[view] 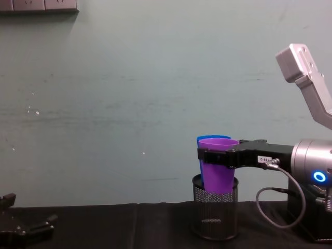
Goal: Pick up one cup with a gripper and tap it against the other cup.
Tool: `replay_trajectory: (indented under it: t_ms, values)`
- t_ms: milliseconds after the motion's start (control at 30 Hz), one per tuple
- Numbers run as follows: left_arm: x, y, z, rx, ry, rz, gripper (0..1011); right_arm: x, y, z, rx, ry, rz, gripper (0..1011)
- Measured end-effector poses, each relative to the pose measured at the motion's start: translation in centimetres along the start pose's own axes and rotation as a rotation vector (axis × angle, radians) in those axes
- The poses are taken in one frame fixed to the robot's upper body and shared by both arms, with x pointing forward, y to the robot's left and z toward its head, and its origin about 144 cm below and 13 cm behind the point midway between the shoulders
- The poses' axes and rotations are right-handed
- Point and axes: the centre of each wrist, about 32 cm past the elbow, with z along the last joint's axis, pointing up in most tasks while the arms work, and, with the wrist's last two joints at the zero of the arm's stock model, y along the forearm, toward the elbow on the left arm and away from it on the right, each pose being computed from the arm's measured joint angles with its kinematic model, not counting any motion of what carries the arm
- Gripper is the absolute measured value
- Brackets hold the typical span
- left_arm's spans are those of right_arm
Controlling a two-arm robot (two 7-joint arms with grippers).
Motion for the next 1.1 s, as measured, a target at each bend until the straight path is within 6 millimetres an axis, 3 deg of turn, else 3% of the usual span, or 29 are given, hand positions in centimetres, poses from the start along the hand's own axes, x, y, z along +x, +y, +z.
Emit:
replay_trajectory:
  t_ms: [1100]
  values:
    - [0.0, 0.0, 0.0, 0.0, 0.0, 0.0, 1000, 0.8, 1.6, 1.2, 0.003, 0.001, -0.019, 749]
